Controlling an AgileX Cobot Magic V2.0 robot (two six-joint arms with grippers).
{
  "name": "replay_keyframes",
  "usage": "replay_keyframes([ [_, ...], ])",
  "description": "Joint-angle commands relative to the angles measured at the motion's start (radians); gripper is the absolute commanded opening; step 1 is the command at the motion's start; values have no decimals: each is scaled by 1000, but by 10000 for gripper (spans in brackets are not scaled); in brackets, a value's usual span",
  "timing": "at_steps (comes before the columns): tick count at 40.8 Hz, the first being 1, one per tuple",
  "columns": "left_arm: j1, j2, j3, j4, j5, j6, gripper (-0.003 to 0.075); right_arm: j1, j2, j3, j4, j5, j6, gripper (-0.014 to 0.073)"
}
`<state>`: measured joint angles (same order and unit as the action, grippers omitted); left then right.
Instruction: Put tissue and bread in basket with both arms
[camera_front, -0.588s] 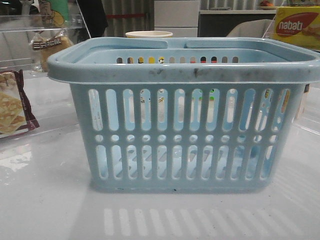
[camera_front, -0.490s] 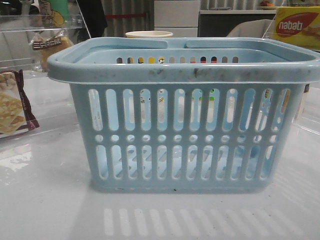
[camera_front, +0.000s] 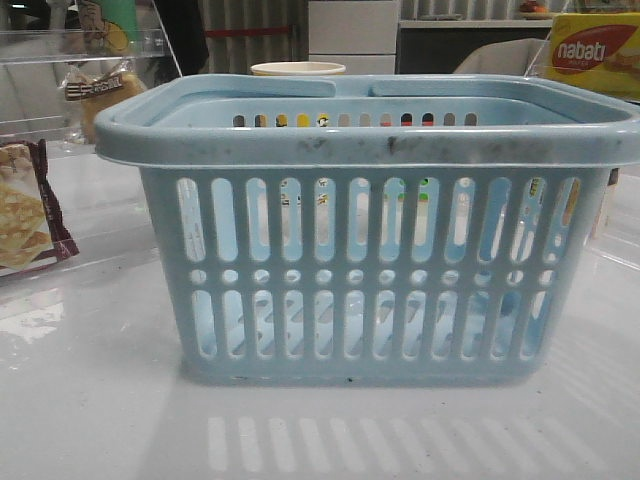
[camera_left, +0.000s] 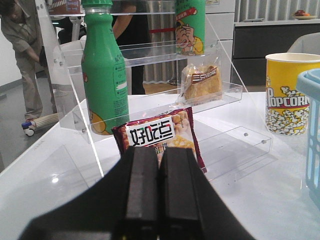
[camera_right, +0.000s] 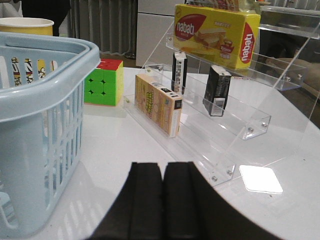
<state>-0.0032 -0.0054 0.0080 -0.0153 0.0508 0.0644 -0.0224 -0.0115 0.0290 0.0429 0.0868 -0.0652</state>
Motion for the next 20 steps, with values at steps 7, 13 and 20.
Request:
replay_keyframes([
  [7,-8,-17,-1,-3,-85,-11,95,4,-17,0,-6,-93,-6,57],
  [13,-8,-17,-1,-3,-160,-11,95,4,-17,-1,-6,-104,-6,57],
  [20,-8,-17,-60,-3,-233,-11,95,4,-17,-93,-6,-70,-6,57],
])
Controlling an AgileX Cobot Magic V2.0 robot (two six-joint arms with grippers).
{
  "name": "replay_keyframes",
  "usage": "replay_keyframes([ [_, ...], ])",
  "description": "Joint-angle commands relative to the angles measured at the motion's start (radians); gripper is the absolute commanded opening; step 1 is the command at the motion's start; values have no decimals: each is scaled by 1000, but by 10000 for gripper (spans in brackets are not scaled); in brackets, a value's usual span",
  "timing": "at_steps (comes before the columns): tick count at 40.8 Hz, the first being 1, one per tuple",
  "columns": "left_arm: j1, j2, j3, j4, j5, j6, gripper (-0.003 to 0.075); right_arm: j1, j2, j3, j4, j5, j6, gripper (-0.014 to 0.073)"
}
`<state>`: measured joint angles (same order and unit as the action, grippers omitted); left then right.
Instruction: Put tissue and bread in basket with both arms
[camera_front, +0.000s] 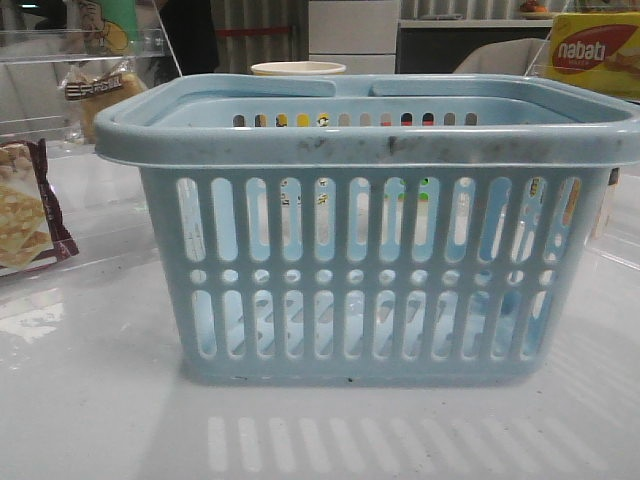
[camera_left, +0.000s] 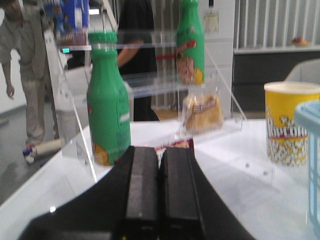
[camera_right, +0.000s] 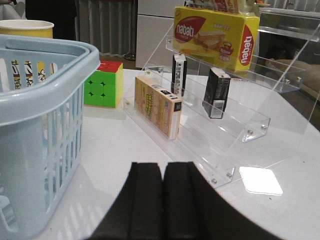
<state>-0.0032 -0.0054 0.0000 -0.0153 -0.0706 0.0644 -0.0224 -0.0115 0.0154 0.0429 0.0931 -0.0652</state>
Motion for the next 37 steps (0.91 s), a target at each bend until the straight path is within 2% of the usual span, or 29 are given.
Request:
replay_keyframes([
  [1,-8,-17,-73,-3,-104,-11,94,4,-17,-104,-6,-64,-6,57],
  [11,-8,-11,-324,-3,132,-11,95,4,19,-348,-6,95,-6,57],
  [21,-8,119,-565,-9,382,-11,94,4,192,-552,-6,274,-6,57],
  [30,-8,305,-656,-18,606,-11,94,4,349,-623,-7,399,-6,57],
  [37,-8,409,-655,-18,704,-11,95,4,453,-619,-7,497,-6,57],
])
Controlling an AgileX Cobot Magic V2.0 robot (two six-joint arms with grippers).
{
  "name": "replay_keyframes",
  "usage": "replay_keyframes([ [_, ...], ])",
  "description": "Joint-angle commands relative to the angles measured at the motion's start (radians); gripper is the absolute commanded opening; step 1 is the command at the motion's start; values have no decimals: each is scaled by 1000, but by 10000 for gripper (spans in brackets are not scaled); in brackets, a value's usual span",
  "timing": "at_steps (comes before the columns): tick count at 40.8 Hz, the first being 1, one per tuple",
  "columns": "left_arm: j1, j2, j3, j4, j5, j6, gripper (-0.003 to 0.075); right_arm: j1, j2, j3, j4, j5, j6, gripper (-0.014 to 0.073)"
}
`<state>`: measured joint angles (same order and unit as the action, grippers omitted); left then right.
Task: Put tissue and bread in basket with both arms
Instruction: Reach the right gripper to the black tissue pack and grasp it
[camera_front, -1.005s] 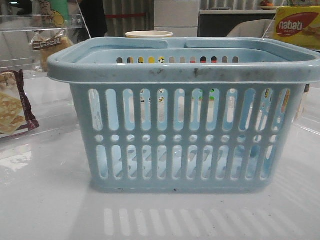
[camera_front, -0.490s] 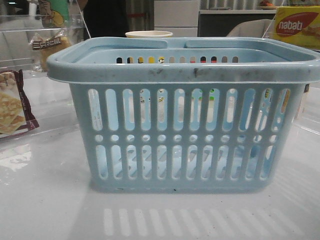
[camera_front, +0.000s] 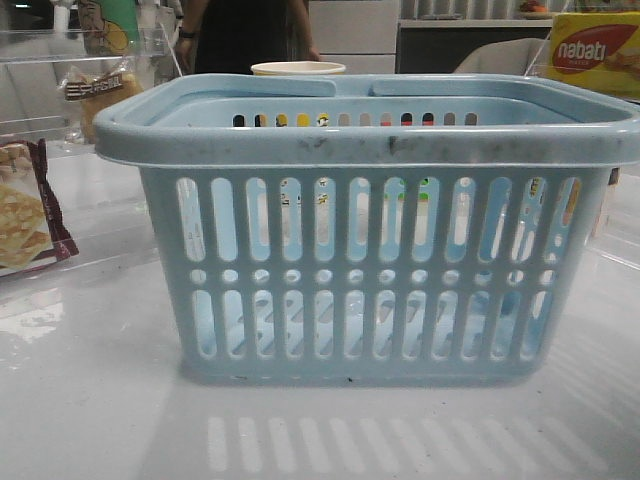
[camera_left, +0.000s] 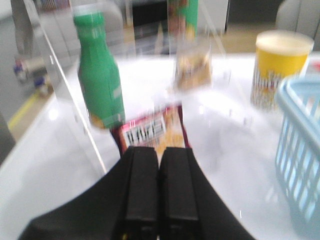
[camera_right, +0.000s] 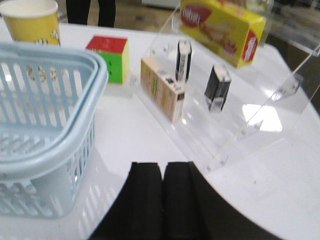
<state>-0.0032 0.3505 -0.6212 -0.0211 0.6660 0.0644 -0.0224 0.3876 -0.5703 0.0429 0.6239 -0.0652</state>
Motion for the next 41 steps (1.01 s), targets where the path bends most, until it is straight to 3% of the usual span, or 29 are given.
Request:
replay_keyframes([
  [1,-8,64,-31,-12,-30,-11,95,4,65,-34,-7,-25,-6,57],
  [19,-8,186,-30,-14,-3,-11,104,4,189,-33,-7,33,-6,74],
  [23,-8,197,-30,-14,-5,-11,182,4,203,-33,-7,30,-7,232],
  [29,-8,200,-30,-14,-7,-11,403,4,230,-33,-12,13,-7,515],
  [33,-8,200,-30,-14,-7,-11,470,1,264,-37,-24,-12,-4,551],
  [41,-8,200,-30,-14,-7,-11,433,-80,415,-130,-35,-53,33,551],
])
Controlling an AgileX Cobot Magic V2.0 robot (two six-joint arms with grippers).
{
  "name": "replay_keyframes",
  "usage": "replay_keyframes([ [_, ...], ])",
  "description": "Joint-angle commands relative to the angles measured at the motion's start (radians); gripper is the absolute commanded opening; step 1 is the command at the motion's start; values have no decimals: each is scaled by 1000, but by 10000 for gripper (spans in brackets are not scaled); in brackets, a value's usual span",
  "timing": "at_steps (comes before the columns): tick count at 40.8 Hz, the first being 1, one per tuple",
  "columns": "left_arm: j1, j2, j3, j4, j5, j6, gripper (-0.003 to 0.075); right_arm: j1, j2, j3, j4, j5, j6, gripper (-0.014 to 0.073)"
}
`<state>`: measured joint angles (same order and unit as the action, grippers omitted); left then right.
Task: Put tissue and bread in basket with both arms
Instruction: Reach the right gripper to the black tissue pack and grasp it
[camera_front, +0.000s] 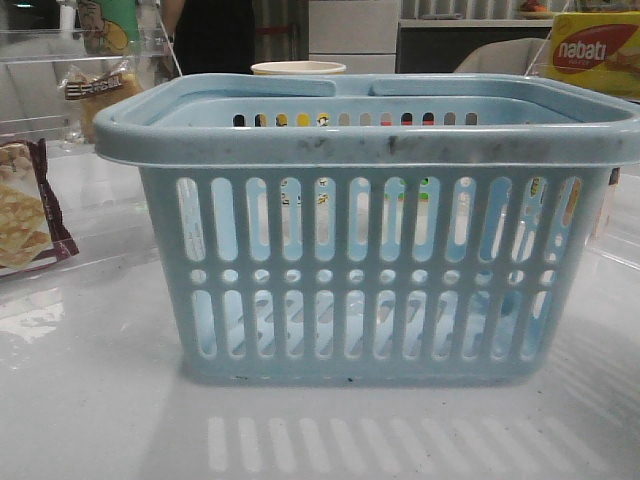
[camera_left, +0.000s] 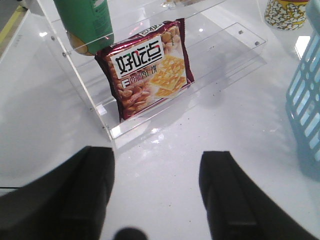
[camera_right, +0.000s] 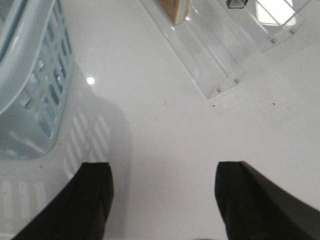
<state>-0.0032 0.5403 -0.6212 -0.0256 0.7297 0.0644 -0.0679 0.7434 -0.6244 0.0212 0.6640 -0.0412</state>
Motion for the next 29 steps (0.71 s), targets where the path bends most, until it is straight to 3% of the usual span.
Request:
replay_keyframes([
  [1,-8,10,-30,-10,-71,-11,430,-48,90,-93,-14,-94,9,551],
  [13,-8,10,-30,-10,-71,-11,350,-155,426,-380,-13,-93,12,551],
  [29,-8,10,-30,-10,-71,-11,251,-162,800,-671,7,-106,12,551],
])
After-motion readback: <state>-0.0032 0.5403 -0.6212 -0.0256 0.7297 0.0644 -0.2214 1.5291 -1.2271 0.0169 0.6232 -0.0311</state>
